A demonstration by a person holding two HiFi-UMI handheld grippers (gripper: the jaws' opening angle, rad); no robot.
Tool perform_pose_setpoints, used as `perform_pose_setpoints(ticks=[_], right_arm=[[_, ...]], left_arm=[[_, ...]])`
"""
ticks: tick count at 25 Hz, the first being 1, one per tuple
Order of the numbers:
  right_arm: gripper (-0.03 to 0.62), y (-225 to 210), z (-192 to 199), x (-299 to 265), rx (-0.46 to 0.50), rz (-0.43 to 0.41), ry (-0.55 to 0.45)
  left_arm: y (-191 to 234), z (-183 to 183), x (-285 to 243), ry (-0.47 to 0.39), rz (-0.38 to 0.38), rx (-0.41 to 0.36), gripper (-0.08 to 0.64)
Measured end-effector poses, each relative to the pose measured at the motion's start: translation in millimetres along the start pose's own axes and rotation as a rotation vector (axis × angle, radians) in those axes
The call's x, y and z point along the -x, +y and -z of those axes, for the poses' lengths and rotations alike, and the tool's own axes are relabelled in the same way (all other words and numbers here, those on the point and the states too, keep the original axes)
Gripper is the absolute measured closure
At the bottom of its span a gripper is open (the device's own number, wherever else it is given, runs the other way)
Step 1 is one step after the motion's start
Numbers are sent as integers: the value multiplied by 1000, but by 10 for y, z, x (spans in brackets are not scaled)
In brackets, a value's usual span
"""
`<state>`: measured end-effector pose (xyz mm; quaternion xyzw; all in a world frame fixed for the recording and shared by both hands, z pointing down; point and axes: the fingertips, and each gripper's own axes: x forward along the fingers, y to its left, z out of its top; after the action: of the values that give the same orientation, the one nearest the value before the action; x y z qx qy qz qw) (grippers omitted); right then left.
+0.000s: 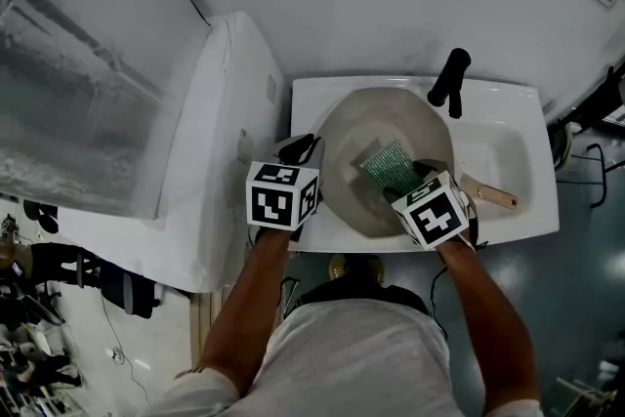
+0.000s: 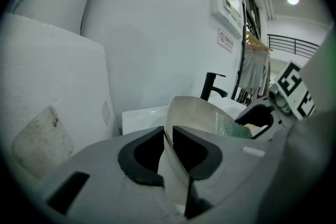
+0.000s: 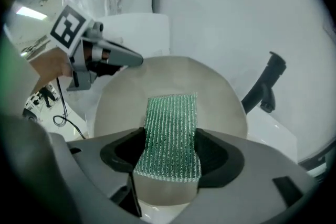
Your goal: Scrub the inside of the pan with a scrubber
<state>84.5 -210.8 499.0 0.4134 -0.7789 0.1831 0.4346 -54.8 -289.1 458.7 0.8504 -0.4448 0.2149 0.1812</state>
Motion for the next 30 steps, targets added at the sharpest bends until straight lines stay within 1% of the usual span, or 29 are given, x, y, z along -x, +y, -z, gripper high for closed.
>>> perform_pose_setpoints(ticks=[3, 6, 10, 15, 18, 25, 30], right_arm=[[288, -75, -222, 236, -61, 10, -150], [288, -97, -410, 454, -124, -10, -290], [288, -135, -583, 670, -169, -29, -444], [288, -159, -692, 795, -189, -48, -540], [288, -156, -753, 881, -192, -61, -590], [288, -183, -947, 1134, -193, -78, -722], [288, -228, -1069, 1307, -189, -92, -796]], left_arm=[[-25, -36, 11, -12, 1, -5, 499], [-63, -84, 28, -27, 6, -9, 498], [-122, -148, 47, -44, 11, -19, 497], [-134, -171, 54, -52, -2, -30, 497], [-153, -188, 65, -72, -5, -39, 497], [-242, -389, 225, -174, -3, -89, 476], [-309, -556, 369, -241, -9, -112, 466]])
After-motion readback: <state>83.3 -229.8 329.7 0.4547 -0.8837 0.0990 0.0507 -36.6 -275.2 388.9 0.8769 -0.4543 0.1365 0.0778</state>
